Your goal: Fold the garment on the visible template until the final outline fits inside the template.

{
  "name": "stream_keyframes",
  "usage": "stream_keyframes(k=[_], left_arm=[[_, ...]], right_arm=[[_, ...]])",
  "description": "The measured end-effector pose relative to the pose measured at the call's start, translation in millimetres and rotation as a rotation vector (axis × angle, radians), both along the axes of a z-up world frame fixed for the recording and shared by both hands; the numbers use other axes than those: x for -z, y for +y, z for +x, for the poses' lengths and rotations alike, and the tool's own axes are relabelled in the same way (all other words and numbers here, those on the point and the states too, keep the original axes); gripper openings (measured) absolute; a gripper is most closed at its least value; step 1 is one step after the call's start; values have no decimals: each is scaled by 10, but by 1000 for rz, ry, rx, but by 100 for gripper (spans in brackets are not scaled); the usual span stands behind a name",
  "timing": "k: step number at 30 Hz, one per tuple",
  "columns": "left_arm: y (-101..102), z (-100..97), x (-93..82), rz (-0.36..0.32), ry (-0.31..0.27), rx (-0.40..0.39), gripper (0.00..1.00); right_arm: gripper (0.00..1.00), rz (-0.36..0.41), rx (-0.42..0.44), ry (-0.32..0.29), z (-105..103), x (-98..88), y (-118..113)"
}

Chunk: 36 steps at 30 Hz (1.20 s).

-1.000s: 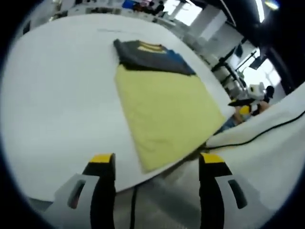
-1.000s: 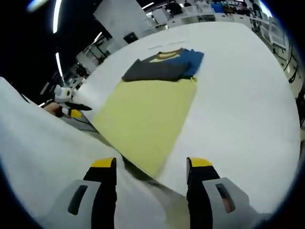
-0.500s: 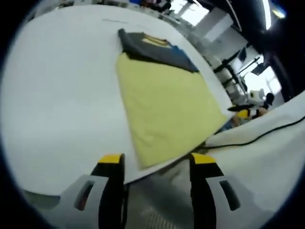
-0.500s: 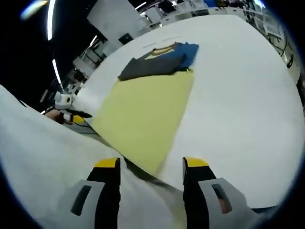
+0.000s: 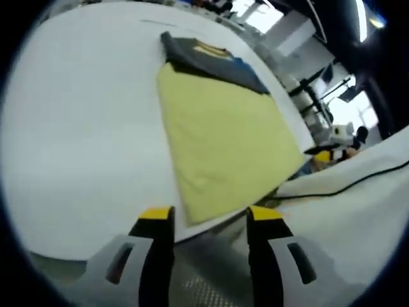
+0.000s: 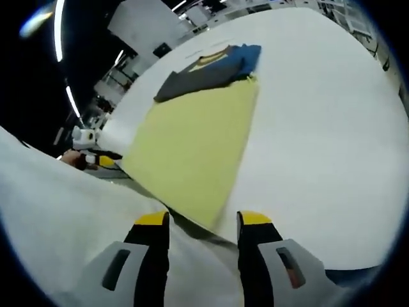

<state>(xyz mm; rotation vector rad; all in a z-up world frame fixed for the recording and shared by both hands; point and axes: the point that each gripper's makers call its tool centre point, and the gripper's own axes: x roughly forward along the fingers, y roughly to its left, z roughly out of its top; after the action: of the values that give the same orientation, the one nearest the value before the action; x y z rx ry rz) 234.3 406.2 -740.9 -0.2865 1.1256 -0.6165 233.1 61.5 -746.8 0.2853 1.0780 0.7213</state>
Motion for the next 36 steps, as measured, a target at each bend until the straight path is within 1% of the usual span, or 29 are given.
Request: stream_keyframes(k=[3, 5, 8, 10, 13, 15, 18, 24, 27, 29, 32, 34, 36], left_arm=[[12, 2, 9, 1, 5, -8, 38], [18, -1, 23, 12, 9, -4, 35], [10, 6, 43, 21, 18, -1, 32], [5, 20, 52, 22, 20, -3, 30], [-1, 31, 61, 21, 25, -9, 28], [-2, 41, 69, 21, 26, -12, 27], [10, 55, 84, 24, 27, -22, 24], [58, 80, 121, 37, 34, -50, 16], [75, 87, 139, 51, 30, -51, 12], [69, 92, 147, 59, 28, -50, 8], [94, 116, 198, 88, 14, -32, 2], [99, 125, 207, 89, 18, -31, 2], [109, 129, 219, 95, 19, -22, 2]], right_arm=[[38, -10, -1, 10, -5, 32, 14], [34, -57, -21, 11, -17, 79, -8], [29, -85, -39, 8, -15, 112, 4], [28, -86, -37, 12, -5, 126, 17], [23, -96, -22, 26, 8, 158, 7], [22, -94, -9, 33, 17, 165, 7], [21, -105, -15, 37, 20, 185, 13], [16, -122, -25, 39, 33, 213, 7], [14, -134, -28, 36, 41, 220, 0], [12, -156, -38, 27, 48, 231, -1], [8, -183, -58, 21, 45, 249, 20], [5, -196, -55, 24, 53, 266, 19], [4, -197, -51, 32, 58, 261, 11]])
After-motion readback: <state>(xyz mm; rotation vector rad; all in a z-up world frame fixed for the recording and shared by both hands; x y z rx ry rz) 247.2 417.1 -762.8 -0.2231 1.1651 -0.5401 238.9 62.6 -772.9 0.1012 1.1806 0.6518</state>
